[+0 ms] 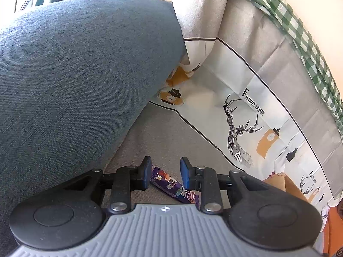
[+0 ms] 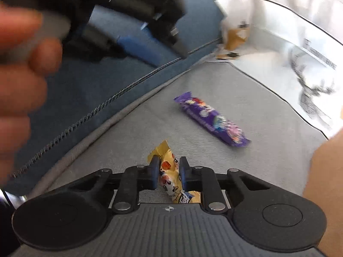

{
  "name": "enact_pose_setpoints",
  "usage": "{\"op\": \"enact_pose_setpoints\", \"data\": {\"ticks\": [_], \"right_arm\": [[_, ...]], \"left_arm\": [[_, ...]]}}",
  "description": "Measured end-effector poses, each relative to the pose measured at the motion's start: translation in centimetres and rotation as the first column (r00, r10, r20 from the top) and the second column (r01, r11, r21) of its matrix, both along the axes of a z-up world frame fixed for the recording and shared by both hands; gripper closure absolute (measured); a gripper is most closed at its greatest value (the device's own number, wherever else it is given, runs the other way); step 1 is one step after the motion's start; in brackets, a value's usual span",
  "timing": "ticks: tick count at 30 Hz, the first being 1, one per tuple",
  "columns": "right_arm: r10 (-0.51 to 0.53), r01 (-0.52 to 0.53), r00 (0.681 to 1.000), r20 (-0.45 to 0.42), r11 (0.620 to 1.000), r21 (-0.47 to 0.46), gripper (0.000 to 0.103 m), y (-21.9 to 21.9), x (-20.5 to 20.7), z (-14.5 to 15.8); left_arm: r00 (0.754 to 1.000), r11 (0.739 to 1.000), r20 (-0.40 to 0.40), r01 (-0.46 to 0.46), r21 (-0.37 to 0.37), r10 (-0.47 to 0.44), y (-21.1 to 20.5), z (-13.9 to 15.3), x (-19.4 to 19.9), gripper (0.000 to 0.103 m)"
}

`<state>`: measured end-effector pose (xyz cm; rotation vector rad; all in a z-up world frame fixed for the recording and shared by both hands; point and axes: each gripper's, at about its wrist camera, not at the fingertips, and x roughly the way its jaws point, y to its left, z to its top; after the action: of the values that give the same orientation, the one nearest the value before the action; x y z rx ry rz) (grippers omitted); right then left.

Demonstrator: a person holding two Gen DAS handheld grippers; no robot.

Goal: Organize snacks
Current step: 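Grasp the yellow candy bar with the right tool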

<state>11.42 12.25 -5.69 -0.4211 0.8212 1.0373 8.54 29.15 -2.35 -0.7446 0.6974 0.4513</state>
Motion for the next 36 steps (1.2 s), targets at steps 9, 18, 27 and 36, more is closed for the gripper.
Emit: {"op": "enact_pose_setpoints", "data": {"ticks": [9, 18, 27, 36], "right_arm": [[-0.329, 0.355, 0.909, -0.258, 0.933, 0.061, 0.084, -4.8, 3.6, 1.5], [-0.393, 0.438, 0.849, -0.354, 0.897, 0.055, 0.060, -6.3, 6.1, -0.5], [-0.384, 0.383, 0.883, -0.268, 0.922, -0.058, 0.051, -5.3, 5.6, -2.5], [-0.458, 0.470, 0.838, -0.297, 0.882, -0.036, 0.085, -6.5, 6.0, -2.4]], "left_arm": [[1.000, 1.000, -0.028, -0.001, -0.027, 0.001, 0.0, -0.7, 1.0, 0.069], [0.997, 0.997, -0.074, 0.025, -0.067, -0.030, -0.6, -2.4, 2.6, 0.055], [0.986, 0.993, -0.140, 0.075, -0.088, -0.087, -1.8, -4.4, 5.1, 0.039], [0.977, 0.995, -0.195, 0.078, -0.064, -0.090, -2.6, -5.8, 7.4, 0.040]]}}
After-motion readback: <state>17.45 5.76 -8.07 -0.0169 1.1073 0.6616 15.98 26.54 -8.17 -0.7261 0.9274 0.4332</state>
